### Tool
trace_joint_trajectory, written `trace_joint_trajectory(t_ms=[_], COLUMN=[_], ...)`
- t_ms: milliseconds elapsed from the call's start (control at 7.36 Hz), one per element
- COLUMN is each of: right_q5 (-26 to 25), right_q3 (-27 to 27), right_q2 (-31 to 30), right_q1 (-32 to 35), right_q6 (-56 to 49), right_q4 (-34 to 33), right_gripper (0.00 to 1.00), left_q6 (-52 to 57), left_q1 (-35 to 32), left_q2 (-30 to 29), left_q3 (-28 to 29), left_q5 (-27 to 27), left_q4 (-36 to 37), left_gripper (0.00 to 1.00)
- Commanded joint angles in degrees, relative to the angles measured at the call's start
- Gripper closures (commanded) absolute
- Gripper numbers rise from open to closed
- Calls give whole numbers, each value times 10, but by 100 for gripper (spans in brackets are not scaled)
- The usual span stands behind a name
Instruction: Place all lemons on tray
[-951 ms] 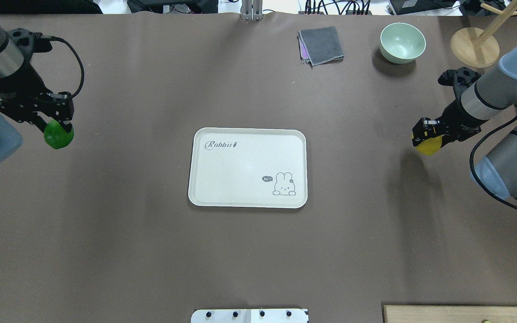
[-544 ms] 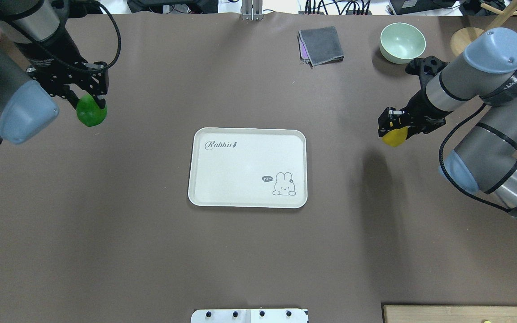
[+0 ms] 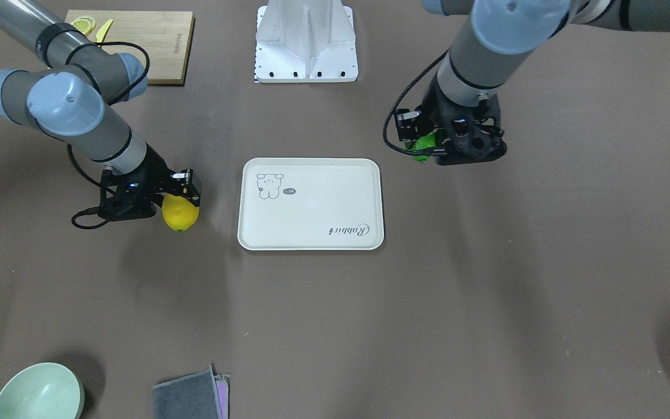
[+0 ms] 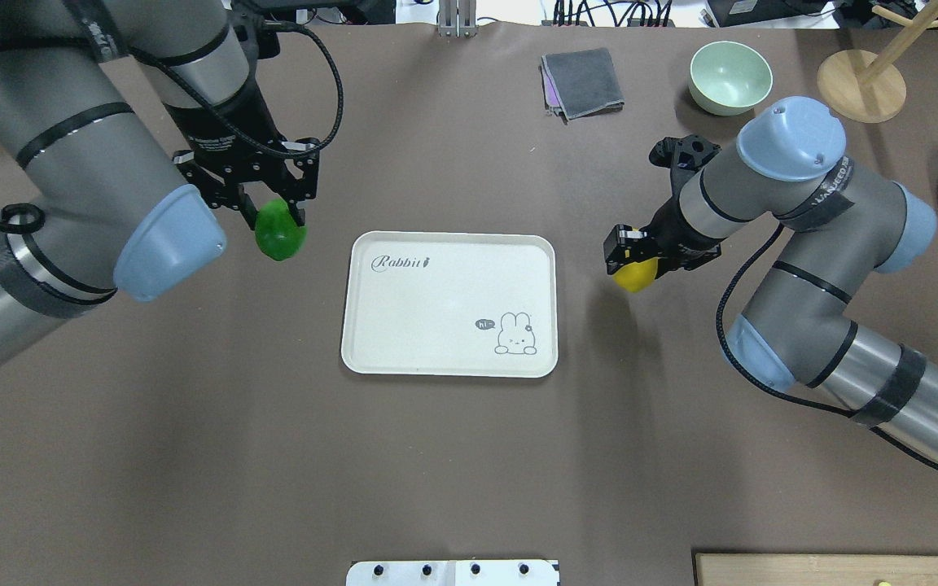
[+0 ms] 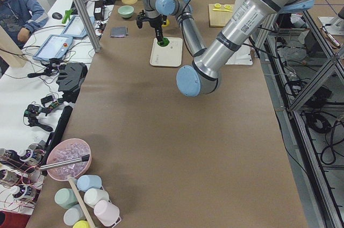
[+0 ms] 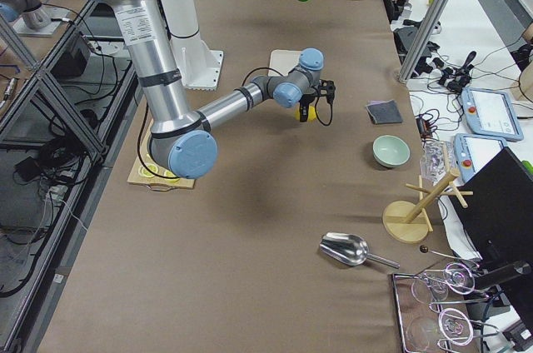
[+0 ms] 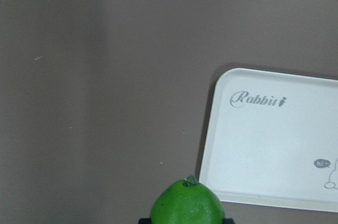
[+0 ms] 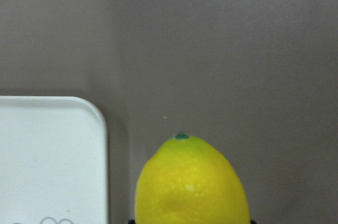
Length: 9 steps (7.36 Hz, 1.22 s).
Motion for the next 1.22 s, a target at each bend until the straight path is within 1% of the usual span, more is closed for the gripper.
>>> trace_joint_trajectory(t_ms=[0,136,272,408,544,680,951,1087], right_q5=[-30,-43,-61,-74,-76,-76,-68,-41], right_q3=[-13,-42,-82,-107,-116,-116,-106,-64], right_q2=[55,91,123,131,132,131,124,94], right_q1=[-42,-62,-79,-88,-94,-98,-88,-58], right_q6=[72,89,114,127,140,140,142,135], right_q4=[6,16,43,77,90,89,83,44], right_gripper=[100,100,100,100,100,1,0,0], left_q6=[-55,-69,-72,-97,-120,-119,-114,-119], left_q1=[46,68,83,86,88,91,89,89], left_q2=[-28,-24,-25,-29,-23,-23,-15,-15], left_q3=[22,22,30,44,52,59,88,114], left_q5=[11,14,18,18,18,19,53,55], left_q4=[-33,-50,-63,-84,-113,-117,-165,-200], left_gripper=[100,100,100,100,100,100,100,100])
